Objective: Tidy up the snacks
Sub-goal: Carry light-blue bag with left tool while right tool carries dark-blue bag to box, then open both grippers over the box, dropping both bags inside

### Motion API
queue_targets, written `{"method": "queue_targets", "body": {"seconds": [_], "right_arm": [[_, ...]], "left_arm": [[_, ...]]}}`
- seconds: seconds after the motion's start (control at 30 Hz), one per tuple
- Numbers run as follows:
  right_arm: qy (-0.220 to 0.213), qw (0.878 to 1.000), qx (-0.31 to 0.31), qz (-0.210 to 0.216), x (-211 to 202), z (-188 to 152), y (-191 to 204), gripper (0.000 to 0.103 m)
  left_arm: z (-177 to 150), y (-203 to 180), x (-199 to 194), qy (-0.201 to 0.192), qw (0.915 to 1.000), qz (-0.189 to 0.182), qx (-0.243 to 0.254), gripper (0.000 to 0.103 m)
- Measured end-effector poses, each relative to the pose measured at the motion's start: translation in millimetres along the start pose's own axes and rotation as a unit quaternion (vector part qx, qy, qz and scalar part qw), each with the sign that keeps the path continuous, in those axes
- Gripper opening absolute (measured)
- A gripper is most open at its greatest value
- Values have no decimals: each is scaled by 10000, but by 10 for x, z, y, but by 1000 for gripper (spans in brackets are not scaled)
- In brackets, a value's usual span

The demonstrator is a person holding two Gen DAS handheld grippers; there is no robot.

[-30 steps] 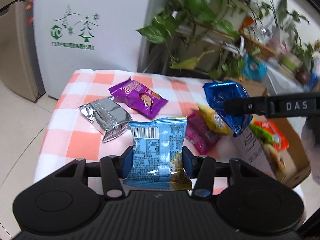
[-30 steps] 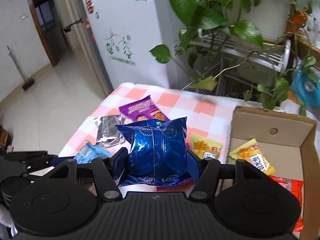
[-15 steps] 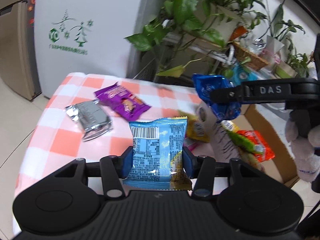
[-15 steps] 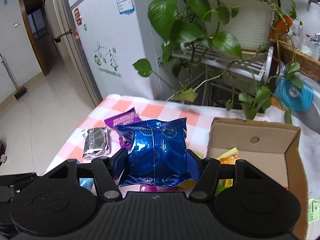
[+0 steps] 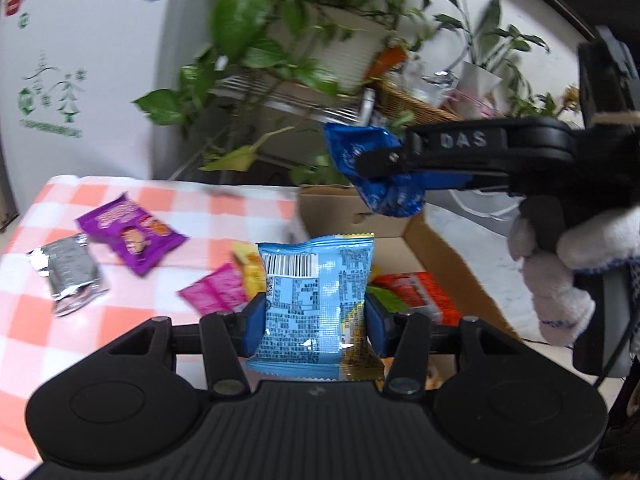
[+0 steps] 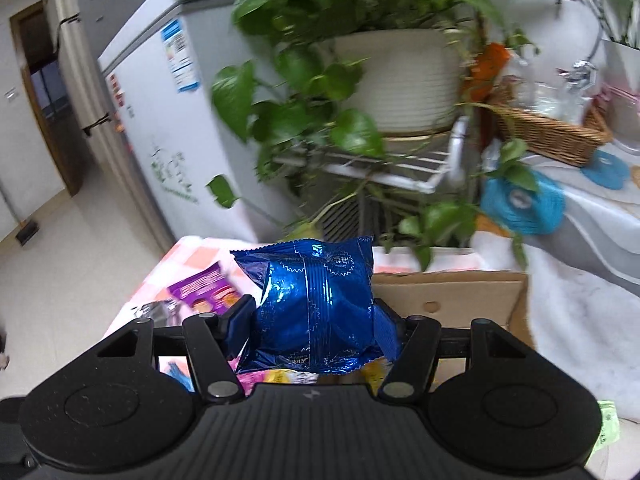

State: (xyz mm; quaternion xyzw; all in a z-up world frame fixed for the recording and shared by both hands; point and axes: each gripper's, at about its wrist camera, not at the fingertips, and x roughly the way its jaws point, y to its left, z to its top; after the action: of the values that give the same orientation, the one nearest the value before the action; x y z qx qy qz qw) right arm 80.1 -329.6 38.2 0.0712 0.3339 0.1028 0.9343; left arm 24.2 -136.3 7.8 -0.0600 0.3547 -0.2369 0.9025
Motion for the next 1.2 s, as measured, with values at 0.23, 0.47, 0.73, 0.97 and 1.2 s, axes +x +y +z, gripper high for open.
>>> {"method": "queue_targets", "body": {"seconds": [0.23, 0.47, 0.73, 0.97, 1.2], "right_arm": [[10, 9993, 206, -305, -10, 8, -206, 69], [80, 9988, 284, -396, 0, 5, -322, 69], [33, 9965, 620, -565, 8, 16, -450, 70], [-74, 9962, 719, -495, -6, 32, -454, 76], [-90, 9987, 451, -215, 31, 36, -305, 77]], "left_arm": [[22, -341, 201, 77, 9996, -214, 187, 49], [28, -602, 399, 161, 9987, -261, 410, 49], [54, -740, 511, 146, 9982, -190, 542, 63], [89, -636, 406, 5, 9989, -68, 461, 69], [74, -395, 287, 39, 9989, 169, 446, 72]]}}
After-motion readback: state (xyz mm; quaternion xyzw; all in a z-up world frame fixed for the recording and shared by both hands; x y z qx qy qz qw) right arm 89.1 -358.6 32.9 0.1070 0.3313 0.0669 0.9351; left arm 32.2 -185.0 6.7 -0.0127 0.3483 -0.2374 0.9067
